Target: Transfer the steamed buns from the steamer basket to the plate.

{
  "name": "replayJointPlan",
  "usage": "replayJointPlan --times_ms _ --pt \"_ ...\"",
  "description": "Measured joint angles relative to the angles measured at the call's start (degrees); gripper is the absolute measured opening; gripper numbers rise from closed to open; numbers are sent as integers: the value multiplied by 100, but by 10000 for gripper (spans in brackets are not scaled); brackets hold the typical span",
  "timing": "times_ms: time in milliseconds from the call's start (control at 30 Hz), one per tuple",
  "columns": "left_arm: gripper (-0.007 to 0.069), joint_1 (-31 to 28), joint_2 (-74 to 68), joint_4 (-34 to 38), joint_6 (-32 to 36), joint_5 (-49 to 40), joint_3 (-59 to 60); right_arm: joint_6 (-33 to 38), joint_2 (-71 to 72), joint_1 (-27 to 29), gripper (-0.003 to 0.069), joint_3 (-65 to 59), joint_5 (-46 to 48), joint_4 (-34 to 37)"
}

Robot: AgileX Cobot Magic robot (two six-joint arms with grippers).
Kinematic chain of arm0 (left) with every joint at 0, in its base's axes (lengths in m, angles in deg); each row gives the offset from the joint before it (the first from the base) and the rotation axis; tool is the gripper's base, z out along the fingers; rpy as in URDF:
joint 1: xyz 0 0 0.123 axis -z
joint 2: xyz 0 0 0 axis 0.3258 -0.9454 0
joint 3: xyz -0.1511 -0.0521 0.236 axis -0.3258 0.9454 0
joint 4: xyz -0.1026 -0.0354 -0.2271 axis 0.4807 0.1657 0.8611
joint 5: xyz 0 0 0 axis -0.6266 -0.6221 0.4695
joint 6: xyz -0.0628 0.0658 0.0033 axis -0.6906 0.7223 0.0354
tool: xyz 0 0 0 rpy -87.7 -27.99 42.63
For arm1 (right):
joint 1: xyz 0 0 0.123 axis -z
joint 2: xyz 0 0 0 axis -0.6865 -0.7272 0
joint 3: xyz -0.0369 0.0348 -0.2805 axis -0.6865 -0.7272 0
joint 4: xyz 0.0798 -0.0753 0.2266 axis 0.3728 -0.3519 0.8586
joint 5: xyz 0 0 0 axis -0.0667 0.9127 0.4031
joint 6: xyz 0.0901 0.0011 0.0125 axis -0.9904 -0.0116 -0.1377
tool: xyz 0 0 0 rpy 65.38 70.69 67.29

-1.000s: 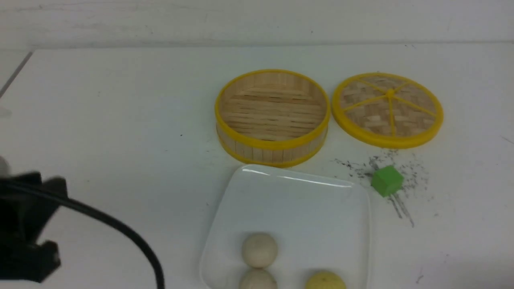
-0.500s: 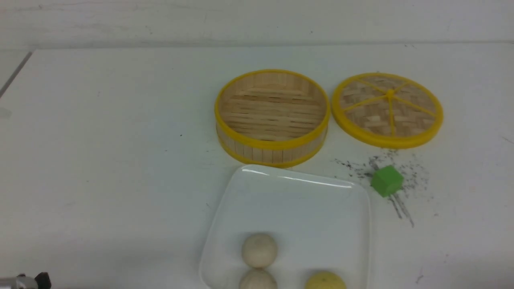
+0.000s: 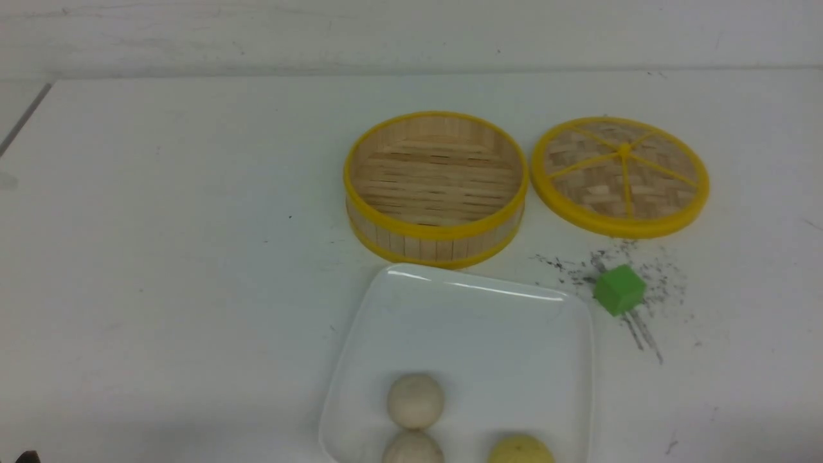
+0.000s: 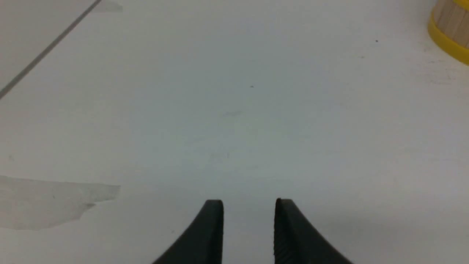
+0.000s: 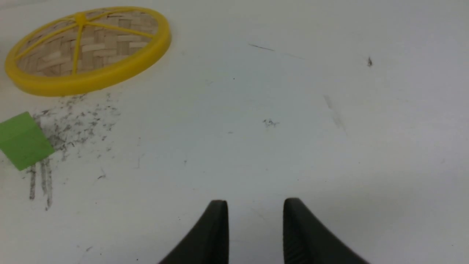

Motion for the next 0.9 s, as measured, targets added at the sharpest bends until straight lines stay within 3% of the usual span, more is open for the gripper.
replayJointPlan --times_ms 900 --pt "240 -2 27 -7 -41 -56 -18 0 0 0 240 0 0 -6"
